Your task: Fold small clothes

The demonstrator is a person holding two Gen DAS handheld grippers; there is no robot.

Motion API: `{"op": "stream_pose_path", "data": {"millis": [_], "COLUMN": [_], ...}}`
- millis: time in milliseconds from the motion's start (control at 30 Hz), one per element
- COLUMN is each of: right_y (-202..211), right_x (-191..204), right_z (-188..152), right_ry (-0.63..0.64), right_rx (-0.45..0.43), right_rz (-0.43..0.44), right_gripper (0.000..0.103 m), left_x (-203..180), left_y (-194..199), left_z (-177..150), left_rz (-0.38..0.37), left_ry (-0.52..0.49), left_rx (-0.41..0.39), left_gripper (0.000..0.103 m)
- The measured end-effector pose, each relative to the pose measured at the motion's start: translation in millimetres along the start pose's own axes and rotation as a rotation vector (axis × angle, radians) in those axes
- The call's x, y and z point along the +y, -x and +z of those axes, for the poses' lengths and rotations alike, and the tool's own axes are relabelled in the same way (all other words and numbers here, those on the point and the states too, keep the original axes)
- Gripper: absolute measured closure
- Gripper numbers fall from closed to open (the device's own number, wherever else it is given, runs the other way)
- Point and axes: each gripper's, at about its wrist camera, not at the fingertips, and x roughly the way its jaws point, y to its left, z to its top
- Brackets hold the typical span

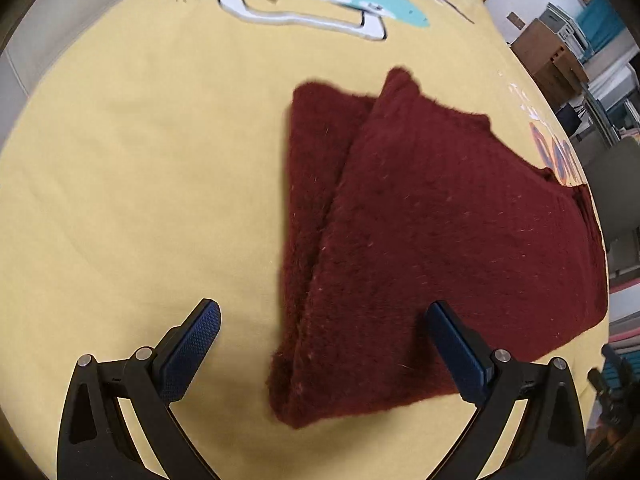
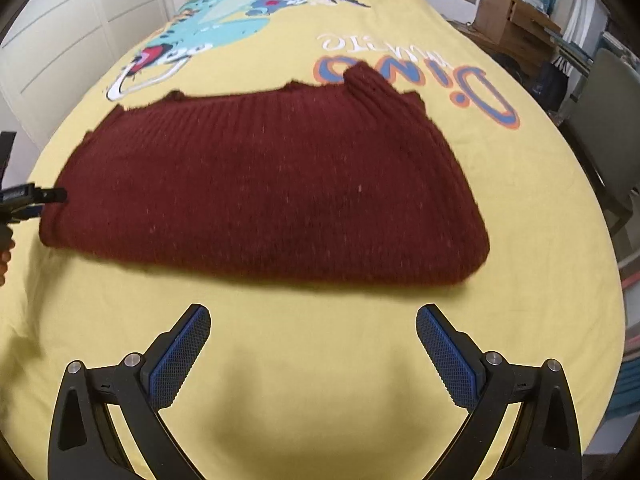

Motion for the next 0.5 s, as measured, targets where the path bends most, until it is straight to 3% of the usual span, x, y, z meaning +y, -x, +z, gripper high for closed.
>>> {"op": "stream_pose_path", "data": {"millis": [233, 300, 333, 367, 400, 467, 500], "right_y": [-9, -10, -10, -10, -9, -9, -9], "right_x": [-11, -15, -18, -20, -20, -24, -26], "right_z": [-10, -10, -10, -11, -11, -12, -12], "right_ry": [-0.022, -0.032, -0.04, -0.046, -0.049, -0.06, -0.064], "right_rx": [0.032, 0.031, 0.03, 0.029, 0.029, 0.03, 0.028], "right_rz": [-0.026, -0.033, -0.032, -0.031, -0.031, -0.031, -0.031], "right_gripper": [0.0, 0.0, 0.0, 0.0, 0.0, 0.0, 0.0], "left_x": [1, -2, -3, -3, -4, -4, -4], "left_y": [-25, -26, -26, -26, -25, -21, -19], "left_z": [4, 3, 3, 3, 3, 4, 6], "left_rz": [-0.071, -0.095, -0.117, -0.151, -0.154, -0.171, -0.193], "left_ry": [0.047, 0.045, 0.041, 0.048, 0.053, 0.078, 0.097], "left_rx": [0.059, 0.079, 0.084, 0.097, 0.104, 0.131, 0.149], "left_gripper": [0.002, 0.016, 0.035, 0.045, 0.047, 0.064, 0.067]}}
